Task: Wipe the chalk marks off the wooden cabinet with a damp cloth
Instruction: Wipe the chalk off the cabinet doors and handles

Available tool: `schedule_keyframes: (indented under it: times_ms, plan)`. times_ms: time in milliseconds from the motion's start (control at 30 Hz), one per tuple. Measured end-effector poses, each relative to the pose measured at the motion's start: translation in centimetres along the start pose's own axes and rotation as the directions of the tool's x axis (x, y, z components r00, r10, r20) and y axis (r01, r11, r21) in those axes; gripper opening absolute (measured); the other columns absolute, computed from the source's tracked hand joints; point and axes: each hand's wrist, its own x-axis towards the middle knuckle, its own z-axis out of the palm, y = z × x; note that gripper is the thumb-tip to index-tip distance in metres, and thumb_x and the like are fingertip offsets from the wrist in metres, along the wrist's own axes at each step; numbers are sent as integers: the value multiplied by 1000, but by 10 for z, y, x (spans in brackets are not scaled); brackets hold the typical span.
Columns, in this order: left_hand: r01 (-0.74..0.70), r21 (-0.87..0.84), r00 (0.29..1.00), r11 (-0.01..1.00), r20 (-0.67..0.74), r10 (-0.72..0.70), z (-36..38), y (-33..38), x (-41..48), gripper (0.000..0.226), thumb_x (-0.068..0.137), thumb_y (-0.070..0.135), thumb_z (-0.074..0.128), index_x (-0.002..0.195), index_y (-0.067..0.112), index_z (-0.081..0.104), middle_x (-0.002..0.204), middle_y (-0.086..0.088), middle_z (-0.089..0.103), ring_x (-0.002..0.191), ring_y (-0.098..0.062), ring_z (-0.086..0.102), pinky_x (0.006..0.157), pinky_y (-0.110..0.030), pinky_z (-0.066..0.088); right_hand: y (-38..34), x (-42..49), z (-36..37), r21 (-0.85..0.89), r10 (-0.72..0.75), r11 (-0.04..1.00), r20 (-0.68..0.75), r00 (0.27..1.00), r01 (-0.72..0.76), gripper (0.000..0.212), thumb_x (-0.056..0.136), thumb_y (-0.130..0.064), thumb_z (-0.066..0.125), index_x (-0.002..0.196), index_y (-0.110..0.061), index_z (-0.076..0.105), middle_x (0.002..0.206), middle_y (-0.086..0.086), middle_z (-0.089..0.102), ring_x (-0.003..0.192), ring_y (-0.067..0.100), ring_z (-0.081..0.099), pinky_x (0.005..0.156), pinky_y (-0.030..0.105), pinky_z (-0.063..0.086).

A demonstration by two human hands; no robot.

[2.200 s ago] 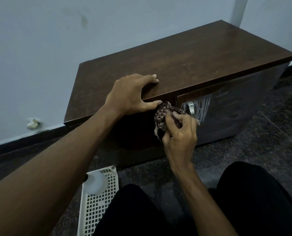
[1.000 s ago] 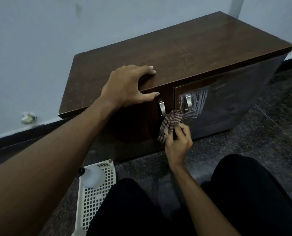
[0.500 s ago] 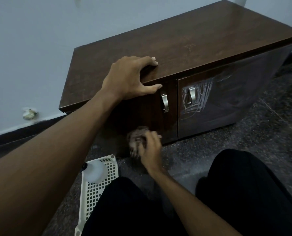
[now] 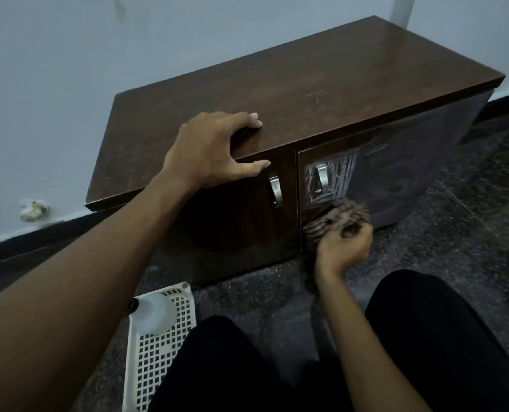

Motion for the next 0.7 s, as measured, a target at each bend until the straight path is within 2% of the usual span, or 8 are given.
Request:
schedule_keyframes:
  times_ms: [67,100,200,300,367,467,600,700]
  plan:
    - [-3,-3,1000,1000,7,3,0,0,0,66,75,67,69,128,29,64,136,12,64,118,-14,64,91,-49,56,1,31,7,87,112,990,-52,992,-107,16,82,-7,66,95,1,64,94,18,67,85,25,64,83,28,52]
    - [-6,-2,1000,1000,10,6,0,1,1,66,75,67,69,128,29,64,136,12,64,118,-14,64,90,-49,56,0,41,8,92,149,985,-33,988,-146,17,83,-8,66,98,-2,64,97,14,68,88,23,64,83,28,52]
    - [-9,4,1000,1000,16,9,0,0,2,65,74,67,69,127,30,64,136,12,64,118,-14,64,90,-49,56,0,39,9,36,77,996,3,997,-77,17,81,-14,65,95,-5,64,95,14,68,88,28,65,80,27,48]
    - [-15,4,1000,1000,19,15,0,-2,3,66,74,69,68,127,30,64,136,13,64,118,-14,64,90,-49,56,1,3,7,-42,-39,998,93,995,43,13,79,-6,67,89,1,62,88,19,63,80,29,59,74,24,42]
    - [-16,2,1000,1000,21,16,0,-2,3,66,74,69,68,127,30,64,136,13,64,118,-13,64,90,-49,56,1,-29,6,-30,-53,998,212,976,61,12,81,0,70,90,1,61,90,17,60,79,23,56,71,18,40]
    - [-13,-1,1000,1000,18,13,0,-2,2,66,74,69,68,127,30,64,137,13,63,119,-13,63,90,-49,56,0,-68,0,-1,-43,999,424,905,48,17,83,3,69,90,-7,57,94,5,53,78,15,56,66,27,51]
    - [-1,-6,1000,1000,1,1,1,-2,1,66,73,68,70,127,31,65,137,14,63,119,-11,63,91,-47,56,-2,-64,-1,20,-2,1000,412,911,-7,18,82,7,66,87,-5,54,92,8,52,72,-1,51,62,9,44]
    - [3,-12,1000,1000,3,-3,2,-3,2,66,73,68,70,127,31,65,137,14,63,119,-11,63,92,-47,56,-2,-57,2,56,32,997,384,923,-58,23,80,7,71,91,-8,58,94,6,57,77,8,57,65,21,52]
